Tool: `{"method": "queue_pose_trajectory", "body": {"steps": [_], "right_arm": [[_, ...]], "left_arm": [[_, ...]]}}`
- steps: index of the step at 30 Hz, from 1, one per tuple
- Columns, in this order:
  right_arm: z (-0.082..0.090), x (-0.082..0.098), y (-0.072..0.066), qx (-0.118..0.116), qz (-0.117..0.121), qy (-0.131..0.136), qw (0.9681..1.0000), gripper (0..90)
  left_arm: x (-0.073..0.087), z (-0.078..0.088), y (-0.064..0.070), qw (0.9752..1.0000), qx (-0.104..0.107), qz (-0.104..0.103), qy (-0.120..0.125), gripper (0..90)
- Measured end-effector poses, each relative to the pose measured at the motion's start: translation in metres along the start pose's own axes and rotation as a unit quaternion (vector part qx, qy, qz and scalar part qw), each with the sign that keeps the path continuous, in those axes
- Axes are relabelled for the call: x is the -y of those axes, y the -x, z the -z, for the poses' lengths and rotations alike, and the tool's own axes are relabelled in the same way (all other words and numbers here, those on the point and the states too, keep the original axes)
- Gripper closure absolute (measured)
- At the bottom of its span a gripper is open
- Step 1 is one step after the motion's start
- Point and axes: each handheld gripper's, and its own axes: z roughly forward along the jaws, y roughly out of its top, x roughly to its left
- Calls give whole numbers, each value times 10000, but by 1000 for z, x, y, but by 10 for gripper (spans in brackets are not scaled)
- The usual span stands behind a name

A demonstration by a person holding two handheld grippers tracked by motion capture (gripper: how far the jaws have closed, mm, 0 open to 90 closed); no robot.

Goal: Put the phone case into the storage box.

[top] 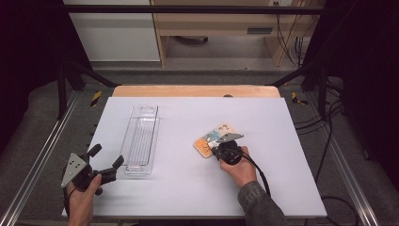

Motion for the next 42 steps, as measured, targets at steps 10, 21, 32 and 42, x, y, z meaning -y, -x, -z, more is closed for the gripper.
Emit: {"method": "queue_pose_trajectory", "body": {"steps": [10,21,32,42], "right_arm": [[-4,-1,-1,32,-69,110,9999,900],[-5,-1,1,32,-138,164,9998,900],[-3,-2,3,44,-168,195,9997,900],[14,-1,6,118,-139,475,9987,900]], "left_arm": [[0,0,0,10000,1,-5,-3,12],[0,-1,-1,10000,-15,-34,-34,13],[1,-1,-1,10000,-6,-69,-51,12],[0,-1,0,9999,-30,-100,-94,13]]}}
